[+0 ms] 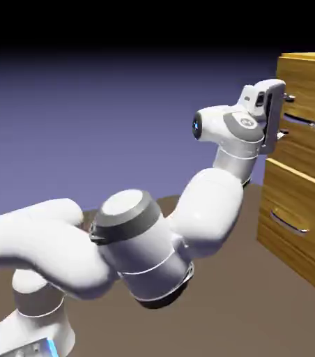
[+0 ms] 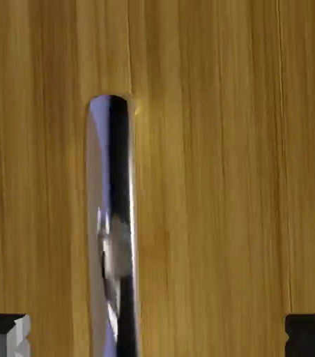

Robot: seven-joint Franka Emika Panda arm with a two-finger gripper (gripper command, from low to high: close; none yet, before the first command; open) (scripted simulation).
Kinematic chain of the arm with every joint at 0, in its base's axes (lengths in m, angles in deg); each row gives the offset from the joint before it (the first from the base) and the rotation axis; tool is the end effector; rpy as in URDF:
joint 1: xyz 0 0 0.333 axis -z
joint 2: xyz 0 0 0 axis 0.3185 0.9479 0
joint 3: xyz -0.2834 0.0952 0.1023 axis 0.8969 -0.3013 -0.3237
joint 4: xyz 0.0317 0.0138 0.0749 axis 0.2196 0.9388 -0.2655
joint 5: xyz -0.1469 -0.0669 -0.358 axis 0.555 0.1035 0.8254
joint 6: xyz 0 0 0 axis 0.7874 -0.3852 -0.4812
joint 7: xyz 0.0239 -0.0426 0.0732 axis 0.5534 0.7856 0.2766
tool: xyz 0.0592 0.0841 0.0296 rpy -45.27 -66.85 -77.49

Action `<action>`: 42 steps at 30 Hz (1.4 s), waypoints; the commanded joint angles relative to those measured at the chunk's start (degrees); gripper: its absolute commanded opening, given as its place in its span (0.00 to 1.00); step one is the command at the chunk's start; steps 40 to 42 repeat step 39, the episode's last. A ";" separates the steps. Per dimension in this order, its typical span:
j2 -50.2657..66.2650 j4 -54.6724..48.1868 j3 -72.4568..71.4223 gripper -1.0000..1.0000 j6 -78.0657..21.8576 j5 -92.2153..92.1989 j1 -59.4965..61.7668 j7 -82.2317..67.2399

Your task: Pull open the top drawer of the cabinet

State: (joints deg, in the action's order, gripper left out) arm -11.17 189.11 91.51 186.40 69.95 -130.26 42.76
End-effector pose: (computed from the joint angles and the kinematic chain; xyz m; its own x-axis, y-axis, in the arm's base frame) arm 0.6186 0.0307 0.5101 -0.0007 0.7071 0.7071 0.0005 -0.7071 0.7071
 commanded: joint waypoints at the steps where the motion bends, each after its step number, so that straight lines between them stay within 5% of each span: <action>1: -0.01 -2.07 0.32 0.50 0.74 0.08 -1.35 -0.38; 6: -0.06 -12.03 1.86 0.50 4.27 0.46 -7.83 -2.19; 7: -0.06 -12.03 1.86 0.00 4.27 0.46 -7.83 -2.19; 36: -6.35 44.06 -14.53 0.00 -11.48 -11.02 33.00 2.45; 37: -6.35 44.06 -14.53 1.00 -11.48 -11.02 33.00 2.45; 42: -7.30 46.13 -15.77 1.00 -11.58 -12.43 34.95 2.14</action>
